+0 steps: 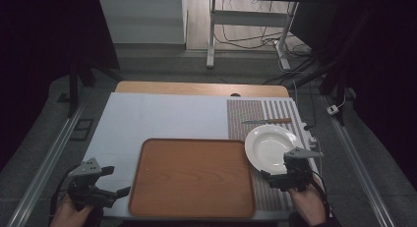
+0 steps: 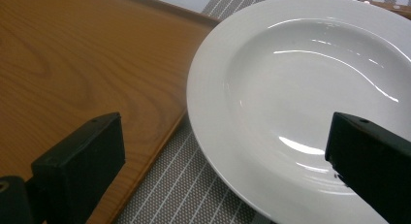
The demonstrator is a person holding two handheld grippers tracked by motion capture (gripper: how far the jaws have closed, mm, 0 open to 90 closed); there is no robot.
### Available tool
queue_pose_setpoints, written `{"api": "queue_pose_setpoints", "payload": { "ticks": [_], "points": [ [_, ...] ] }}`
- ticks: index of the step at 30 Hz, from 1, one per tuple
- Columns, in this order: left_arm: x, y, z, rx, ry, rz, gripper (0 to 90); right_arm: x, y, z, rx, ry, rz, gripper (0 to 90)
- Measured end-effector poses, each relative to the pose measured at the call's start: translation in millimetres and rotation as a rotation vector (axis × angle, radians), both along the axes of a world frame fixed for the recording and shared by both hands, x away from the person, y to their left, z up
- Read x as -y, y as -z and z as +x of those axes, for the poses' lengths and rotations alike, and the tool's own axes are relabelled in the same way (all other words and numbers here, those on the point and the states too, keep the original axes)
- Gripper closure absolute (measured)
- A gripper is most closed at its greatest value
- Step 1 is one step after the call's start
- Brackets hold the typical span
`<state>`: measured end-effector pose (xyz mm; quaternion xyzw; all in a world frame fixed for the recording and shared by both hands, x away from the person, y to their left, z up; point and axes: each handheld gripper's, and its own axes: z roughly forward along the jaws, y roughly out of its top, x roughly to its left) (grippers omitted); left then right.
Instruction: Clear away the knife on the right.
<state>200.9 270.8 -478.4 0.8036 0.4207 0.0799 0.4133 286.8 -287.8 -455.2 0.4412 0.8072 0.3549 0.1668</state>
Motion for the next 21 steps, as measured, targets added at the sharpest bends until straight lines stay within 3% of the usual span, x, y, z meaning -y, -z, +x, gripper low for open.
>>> {"api": "queue_pose_setpoints", "payload": {
  "ticks": [17, 21],
  "points": [
    [0.2, 0.0, 0.1, 0.0, -0.001, 0.002, 2.4, -11.5, 5.9, 34.7, -0.016, 0.026, 0.016, 1.0],
    [0.1, 0.0, 0.1, -0.001, 0.0, 0.002, 2.4, -14.2, 6.8, 42.1, -0.019, 0.027, -0.003, 1.0]
  ]
}}
